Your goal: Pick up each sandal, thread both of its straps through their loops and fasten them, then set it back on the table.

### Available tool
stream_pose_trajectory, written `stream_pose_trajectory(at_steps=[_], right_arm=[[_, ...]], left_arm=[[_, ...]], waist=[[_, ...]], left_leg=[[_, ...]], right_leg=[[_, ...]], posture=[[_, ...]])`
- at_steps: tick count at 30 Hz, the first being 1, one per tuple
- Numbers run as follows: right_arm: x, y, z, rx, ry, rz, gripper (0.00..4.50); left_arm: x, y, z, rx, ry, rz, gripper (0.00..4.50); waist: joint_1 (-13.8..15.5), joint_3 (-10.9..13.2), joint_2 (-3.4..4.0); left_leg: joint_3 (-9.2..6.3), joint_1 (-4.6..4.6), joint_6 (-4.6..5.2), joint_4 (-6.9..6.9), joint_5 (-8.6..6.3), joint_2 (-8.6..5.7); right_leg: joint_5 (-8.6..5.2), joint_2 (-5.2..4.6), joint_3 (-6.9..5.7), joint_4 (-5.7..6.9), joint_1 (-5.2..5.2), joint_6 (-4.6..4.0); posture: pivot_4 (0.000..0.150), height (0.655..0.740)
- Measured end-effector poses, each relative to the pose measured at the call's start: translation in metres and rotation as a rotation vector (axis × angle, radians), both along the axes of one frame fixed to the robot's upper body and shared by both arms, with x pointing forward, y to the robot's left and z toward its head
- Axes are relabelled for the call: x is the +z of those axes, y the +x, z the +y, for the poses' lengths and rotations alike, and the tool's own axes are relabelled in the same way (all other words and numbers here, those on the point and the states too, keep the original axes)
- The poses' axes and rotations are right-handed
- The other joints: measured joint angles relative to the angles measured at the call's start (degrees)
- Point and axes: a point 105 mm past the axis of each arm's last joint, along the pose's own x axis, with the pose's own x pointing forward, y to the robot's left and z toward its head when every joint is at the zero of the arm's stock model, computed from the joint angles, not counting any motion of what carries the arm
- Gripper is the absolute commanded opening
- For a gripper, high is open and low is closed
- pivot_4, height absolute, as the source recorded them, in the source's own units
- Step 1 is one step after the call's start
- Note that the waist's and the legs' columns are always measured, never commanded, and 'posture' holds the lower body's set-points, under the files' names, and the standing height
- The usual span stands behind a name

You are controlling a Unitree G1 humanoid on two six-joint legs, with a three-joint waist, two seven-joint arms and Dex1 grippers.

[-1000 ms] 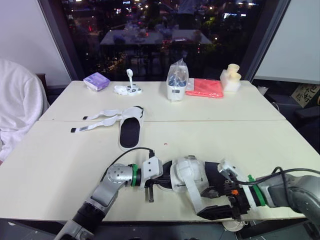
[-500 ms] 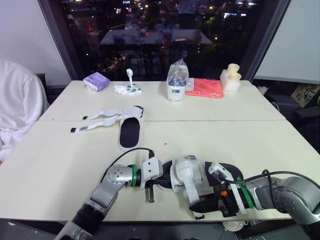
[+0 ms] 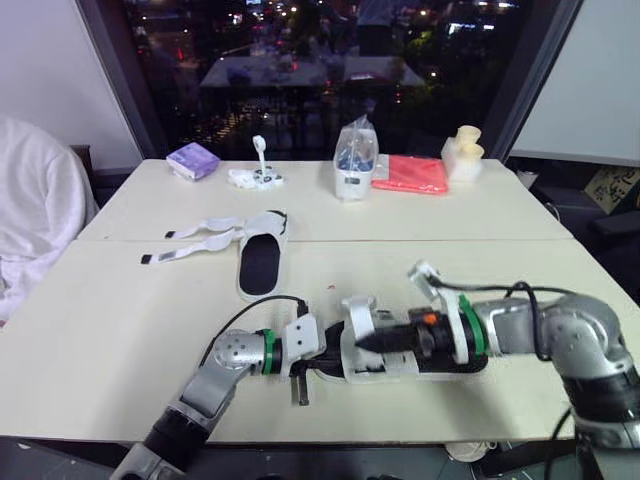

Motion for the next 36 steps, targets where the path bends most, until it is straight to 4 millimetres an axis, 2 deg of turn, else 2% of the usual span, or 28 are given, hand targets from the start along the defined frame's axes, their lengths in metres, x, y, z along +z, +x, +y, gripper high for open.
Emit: stream_pose_trajectory(at_steps=[4, 12, 20, 29, 36], right_arm=[[-0.008, 0.009, 0.001, -0.046, 0.014, 0.065, 0.03], [-0.022, 0.011, 0.000, -0.071, -0.029, 0.081, 0.03], [-0.029, 0.013, 0.000, -0.079, -0.064, -0.013, 0.03], [-0.029, 0.013, 0.003, -0.067, -0.064, -0.029, 0.03], [-0.038, 0.014, 0.003, -0.023, -0.144, -0.157, 0.03]], left_arm=[[0.001, -0.001, -0.001, -0.004, -0.001, -0.002, 0.00], [0.000, -0.003, 0.001, 0.020, -0.008, -0.005, 0.00], [-0.001, -0.003, 0.002, 0.024, -0.007, -0.003, 0.00], [-0.002, -0.002, 0.002, 0.024, -0.004, 0.001, 0.00], [-0.001, -0.002, 0.002, 0.029, -0.006, -0.001, 0.00]], waist=[[0.21, 0.00, 0.00], [-0.15, 0.00, 0.01], [-0.46, -0.04, -0.02], [-0.48, -0.05, -0.02], [-0.51, -0.15, -0.11]], left_leg=[[0.11, -0.09, 0.03, 0.00, -0.02, -0.06], [0.10, -0.08, 0.04, 0.00, -0.02, -0.04], [0.10, -0.05, 0.04, 0.00, -0.01, -0.04], [0.10, -0.03, 0.04, 0.00, -0.01, -0.04], [0.10, 0.02, 0.04, 0.00, -0.01, -0.03]], right_leg=[[0.02, -0.09, 0.01, 0.08, -0.15, 0.01], [0.01, 0.04, 0.01, 0.12, -0.16, 0.00], [0.01, 0.14, 0.00, 0.11, -0.13, 0.01], [0.01, 0.14, 0.00, 0.12, -0.13, 0.01], [0.01, 0.17, 0.00, 0.11, -0.08, 0.01]], posture=[[0.150, 0.7400], [0.150, 0.7400], [0.150, 0.7400], [0.150, 0.7400], [0.150, 0.7400]])
